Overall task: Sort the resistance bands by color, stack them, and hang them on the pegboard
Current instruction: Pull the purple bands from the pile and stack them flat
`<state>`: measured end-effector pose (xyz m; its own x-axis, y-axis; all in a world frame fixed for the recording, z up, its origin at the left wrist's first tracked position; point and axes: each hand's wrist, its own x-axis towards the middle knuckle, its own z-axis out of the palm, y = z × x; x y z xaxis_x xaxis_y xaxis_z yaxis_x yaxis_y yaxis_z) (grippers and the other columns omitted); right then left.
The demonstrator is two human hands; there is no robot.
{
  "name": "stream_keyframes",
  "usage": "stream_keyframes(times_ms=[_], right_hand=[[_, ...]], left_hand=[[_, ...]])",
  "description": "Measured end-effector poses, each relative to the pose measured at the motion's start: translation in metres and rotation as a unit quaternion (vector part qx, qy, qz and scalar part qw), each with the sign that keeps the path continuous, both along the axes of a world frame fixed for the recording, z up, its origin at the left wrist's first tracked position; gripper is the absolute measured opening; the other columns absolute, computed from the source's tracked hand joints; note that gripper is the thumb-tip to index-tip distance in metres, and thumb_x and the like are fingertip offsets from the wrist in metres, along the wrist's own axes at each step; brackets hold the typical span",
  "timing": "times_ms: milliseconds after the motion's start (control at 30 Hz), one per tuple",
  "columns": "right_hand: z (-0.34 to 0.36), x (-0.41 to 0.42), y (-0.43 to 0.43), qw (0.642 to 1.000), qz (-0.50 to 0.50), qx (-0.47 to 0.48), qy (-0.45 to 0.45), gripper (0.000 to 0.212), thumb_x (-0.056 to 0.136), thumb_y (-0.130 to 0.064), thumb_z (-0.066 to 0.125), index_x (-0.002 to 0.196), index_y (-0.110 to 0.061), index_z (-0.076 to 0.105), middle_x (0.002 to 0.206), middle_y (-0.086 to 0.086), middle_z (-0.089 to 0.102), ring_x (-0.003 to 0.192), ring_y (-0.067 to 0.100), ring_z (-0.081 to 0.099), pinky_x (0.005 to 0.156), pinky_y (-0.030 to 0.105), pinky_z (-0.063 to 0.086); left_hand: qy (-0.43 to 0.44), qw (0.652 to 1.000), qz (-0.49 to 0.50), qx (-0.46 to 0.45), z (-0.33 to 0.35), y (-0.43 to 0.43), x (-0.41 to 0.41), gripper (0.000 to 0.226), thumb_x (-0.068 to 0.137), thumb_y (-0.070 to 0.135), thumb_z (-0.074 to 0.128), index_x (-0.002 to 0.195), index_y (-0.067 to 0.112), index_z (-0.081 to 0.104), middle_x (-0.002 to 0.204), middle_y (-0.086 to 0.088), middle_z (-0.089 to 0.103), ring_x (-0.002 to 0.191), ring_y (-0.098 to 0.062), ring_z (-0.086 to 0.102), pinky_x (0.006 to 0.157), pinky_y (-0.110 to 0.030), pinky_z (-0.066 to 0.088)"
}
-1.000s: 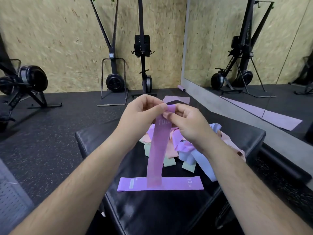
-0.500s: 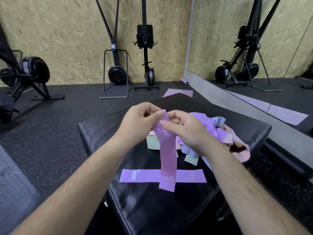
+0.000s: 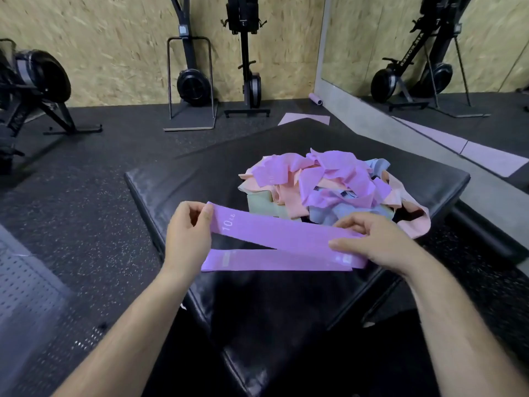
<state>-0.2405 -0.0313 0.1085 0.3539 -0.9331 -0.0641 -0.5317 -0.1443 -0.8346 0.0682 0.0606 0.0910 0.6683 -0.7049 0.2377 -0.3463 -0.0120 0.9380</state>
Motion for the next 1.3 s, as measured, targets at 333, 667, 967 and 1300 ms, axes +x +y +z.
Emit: stream_keyframes(times_ms=[333, 667, 967, 1300], right_hand=[[-0.069, -0.016, 0.016, 0.983, -0.124, -0.018, -0.136, 0.026, 0.088, -0.021, 0.079, 0.109, -0.031, 0.067, 0.073, -0.004, 0.073, 0.064, 0.008, 0.062, 0.067, 0.026, 0.049], [-0.082, -0.005, -0.001, 0.978, -0.149, -0.138, -0.036, 0.016, 0.095, -0.022, 0.070, 0.108, -0.028, 0.062, 0.061, -0.005, 0.052, 0.056, 0.008, 0.047, 0.060, 0.011, 0.038], [-0.093, 0.002, -0.007, 0.983, -0.114, -0.147, 0.000, 0.027, 0.090, -0.023, 0.075, 0.109, -0.035, 0.060, 0.077, 0.001, 0.059, 0.066, 0.015, 0.051, 0.068, 0.021, 0.045], [-0.105, 0.005, 0.001, 0.963, -0.094, -0.242, 0.067, 0.017, 0.094, -0.028, 0.067, 0.109, -0.022, 0.071, 0.114, -0.010, 0.052, 0.109, 0.013, 0.052, 0.097, 0.026, 0.041]], left_hand=[[0.005, 0.998, 0.037, 0.043, -0.068, 0.027, -0.005, 0.017, 0.100, 0.031, 0.063, 0.097, 0.014, 0.064, 0.090, 0.008, 0.066, 0.073, 0.011, 0.057, 0.068, -0.005, 0.041], [-0.022, 0.997, 0.064, 0.039, -0.064, 0.020, -0.002, 0.012, 0.098, 0.025, 0.065, 0.092, 0.014, 0.065, 0.085, 0.009, 0.066, 0.071, 0.007, 0.057, 0.067, -0.006, 0.041], [-0.078, 0.990, 0.064, 0.095, -0.074, 0.015, 0.001, 0.013, 0.098, 0.031, 0.064, 0.094, 0.019, 0.063, 0.087, 0.010, 0.065, 0.078, 0.001, 0.059, 0.068, -0.010, 0.041], [-0.266, 0.956, 0.021, 0.124, -0.085, 0.018, -0.004, 0.015, 0.093, 0.021, 0.068, 0.107, 0.016, 0.066, 0.114, -0.004, 0.049, 0.103, -0.026, 0.049, 0.094, -0.034, 0.040]])
